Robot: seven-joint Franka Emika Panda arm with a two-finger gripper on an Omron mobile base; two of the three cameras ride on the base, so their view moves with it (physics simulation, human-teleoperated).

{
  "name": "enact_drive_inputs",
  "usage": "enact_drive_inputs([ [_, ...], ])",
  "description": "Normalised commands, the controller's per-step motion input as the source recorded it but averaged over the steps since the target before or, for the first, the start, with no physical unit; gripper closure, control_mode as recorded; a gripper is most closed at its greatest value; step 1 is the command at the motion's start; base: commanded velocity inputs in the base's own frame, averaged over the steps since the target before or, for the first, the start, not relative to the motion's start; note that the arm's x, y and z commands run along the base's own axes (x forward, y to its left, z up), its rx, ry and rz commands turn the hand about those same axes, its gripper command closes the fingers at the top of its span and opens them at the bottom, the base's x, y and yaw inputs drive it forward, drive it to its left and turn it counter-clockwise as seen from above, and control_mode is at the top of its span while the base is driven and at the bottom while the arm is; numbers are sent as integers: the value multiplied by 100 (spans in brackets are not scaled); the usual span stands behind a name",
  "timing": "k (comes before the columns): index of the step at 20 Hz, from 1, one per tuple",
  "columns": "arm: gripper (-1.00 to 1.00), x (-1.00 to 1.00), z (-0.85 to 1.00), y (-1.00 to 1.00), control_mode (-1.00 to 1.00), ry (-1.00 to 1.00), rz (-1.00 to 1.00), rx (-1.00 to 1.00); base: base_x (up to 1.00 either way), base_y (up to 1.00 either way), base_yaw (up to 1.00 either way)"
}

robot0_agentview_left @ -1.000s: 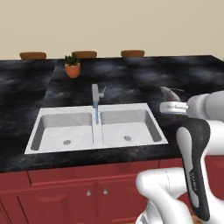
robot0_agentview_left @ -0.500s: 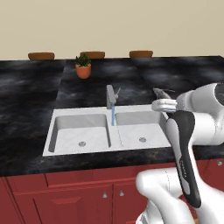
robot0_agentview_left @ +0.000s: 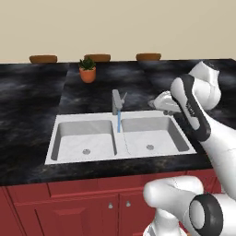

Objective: Take the fish out of the fridge, briefly rinse it in the sink, and place it on the tray next to the sink.

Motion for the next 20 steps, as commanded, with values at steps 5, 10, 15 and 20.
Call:
enact_drive_inputs([
  [5, 100, 98, -57, -24, -100, 53, 35, 11, 0, 0, 0],
  [10, 100, 100, -65, -16, -100, 45, 40, 6, 0, 0, 0],
  [15, 100, 87, -67, 2, -100, 27, 39, 8, 0, 0, 0],
  [20, 100, 32, -38, 28, -100, 18, 25, 7, 0, 0, 0],
])
